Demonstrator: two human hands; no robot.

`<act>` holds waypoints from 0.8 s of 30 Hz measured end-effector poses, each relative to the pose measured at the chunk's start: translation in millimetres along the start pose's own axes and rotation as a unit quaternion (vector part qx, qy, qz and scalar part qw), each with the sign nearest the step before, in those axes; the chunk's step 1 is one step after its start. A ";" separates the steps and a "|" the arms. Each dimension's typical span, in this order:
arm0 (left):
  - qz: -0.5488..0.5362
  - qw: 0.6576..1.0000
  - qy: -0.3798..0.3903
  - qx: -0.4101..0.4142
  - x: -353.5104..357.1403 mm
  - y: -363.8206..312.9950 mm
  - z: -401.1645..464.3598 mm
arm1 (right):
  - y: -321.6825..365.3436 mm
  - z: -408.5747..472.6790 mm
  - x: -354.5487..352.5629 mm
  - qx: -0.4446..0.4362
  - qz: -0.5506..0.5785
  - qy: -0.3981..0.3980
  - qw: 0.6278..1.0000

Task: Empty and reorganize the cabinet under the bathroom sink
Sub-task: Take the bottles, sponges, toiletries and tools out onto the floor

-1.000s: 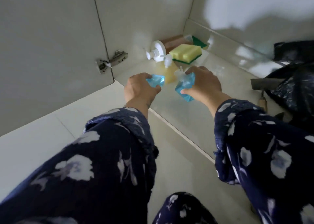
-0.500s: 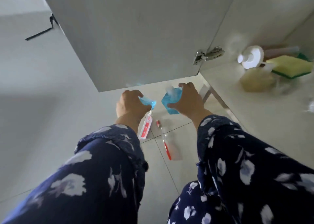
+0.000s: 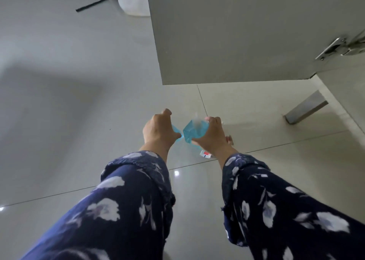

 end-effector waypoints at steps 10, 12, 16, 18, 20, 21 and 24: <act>-0.066 0.998 0.018 -0.015 37.2 8.0 13.3 | -22.7 10.8 22.6 0.005 0.042 -0.031 0.999; -0.098 0.995 0.000 -0.030 40.2 11.3 10.7 | -23.5 11.2 22.4 0.006 0.049 -0.030 0.998; -0.136 0.990 -0.016 -0.033 42.0 14.5 3.2 | -22.7 11.9 21.6 0.011 0.035 -0.003 0.999; -0.129 0.991 -0.020 -0.028 37.3 10.5 1.5 | -21.8 12.2 16.8 0.016 0.011 0.019 1.000; -0.115 0.993 -0.024 -0.015 27.6 0.6 -0.4 | -20.5 10.1 4.1 0.022 -0.025 0.042 0.999; -0.111 0.994 -0.023 -0.004 22.2 -6.9 -2.0 | -19.1 8.5 -5.4 0.021 -0.040 0.049 0.998; -0.087 0.995 -0.010 0.039 5.4 -37.7 -9.9 | -15.1 3.1 -38.3 0.015 -0.054 0.066 0.996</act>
Point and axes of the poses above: each hand's wrist, its own z-axis towards the middle knuckle, its own x-axis out of the palm, y = z × x, the point moved 5 cm from there along z, towards the middle knuckle, and after that the axes turned 3 degrees about -x, right-handed, at the moved point
